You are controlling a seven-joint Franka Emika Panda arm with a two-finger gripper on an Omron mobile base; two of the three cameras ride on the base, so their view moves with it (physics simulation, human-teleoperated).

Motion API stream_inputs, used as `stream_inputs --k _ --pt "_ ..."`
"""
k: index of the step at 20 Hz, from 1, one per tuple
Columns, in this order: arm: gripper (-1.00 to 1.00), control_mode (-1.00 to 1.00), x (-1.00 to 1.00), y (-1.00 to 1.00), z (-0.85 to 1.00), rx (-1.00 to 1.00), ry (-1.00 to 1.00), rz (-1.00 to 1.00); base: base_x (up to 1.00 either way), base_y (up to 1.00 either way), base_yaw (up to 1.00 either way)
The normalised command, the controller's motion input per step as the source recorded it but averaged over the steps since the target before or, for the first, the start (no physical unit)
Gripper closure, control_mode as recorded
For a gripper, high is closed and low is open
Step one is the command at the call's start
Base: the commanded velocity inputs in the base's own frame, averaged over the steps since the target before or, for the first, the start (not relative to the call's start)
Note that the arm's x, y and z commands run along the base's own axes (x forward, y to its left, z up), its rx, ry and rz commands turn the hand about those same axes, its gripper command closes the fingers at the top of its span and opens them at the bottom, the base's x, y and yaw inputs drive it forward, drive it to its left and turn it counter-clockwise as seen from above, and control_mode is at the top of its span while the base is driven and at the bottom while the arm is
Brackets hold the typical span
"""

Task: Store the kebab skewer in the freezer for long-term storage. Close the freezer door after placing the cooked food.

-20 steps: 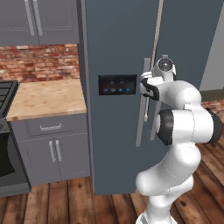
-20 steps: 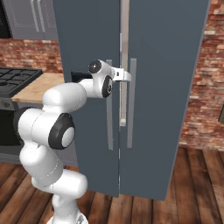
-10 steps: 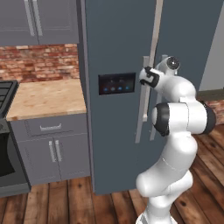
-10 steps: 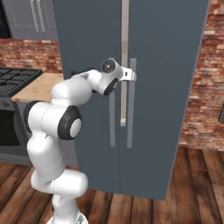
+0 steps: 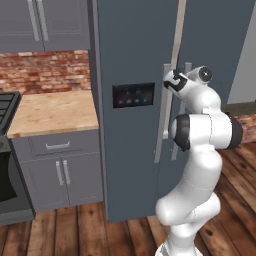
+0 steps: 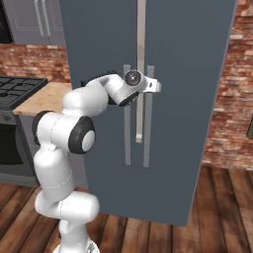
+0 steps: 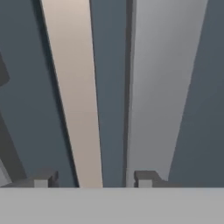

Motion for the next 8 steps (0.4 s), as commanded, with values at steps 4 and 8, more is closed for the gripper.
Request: stream_inputs --k 4,8 --pt "-1.00 -1.00 0.54 0.00 0.15 0.00 0.00 0.00 0.00 0.00 0.00" --pt "-1.00 -1.00 0.28 0.00 0.17 0.00 0.00 0.00 0.00 0.00 0.00"
